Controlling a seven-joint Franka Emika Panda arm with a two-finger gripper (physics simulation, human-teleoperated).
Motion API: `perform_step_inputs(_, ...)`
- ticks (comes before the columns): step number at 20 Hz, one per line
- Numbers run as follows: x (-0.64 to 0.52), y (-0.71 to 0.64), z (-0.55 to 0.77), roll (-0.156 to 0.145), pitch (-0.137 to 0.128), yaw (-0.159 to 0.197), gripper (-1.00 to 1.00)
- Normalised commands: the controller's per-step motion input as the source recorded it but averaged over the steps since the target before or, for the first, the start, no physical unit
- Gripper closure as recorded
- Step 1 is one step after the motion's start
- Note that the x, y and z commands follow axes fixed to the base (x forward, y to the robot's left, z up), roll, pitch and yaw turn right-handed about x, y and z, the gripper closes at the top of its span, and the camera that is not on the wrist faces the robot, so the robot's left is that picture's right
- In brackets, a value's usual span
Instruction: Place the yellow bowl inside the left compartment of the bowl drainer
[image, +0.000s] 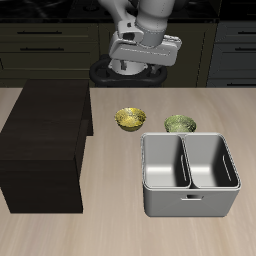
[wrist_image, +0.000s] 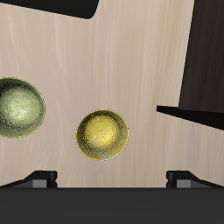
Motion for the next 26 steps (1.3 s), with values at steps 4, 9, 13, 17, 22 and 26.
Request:
perform_step_inputs(4,0.05,0.07,-0.28,0.013,0.029,-0.018,-1.00)
perform_step_inputs(9,0.04,0.10,-0.38,0.021,0.036,-0.020,-1.00)
perform_step_inputs(13,0.01,0.06,-0.30,-0.007,0.003,0.005,-1.00)
perform_step_inputs(17,0.03,0.02,-0.37,0.002,0.029,-0.023,-1.00)
perform_step_inputs(22,0.02,0.02,-0.24,0.016,0.013,-0.042,-1.00)
perform_step_inputs(26,-0.02,0.05,-0.16,0.020,0.006,-0.033,-1.00)
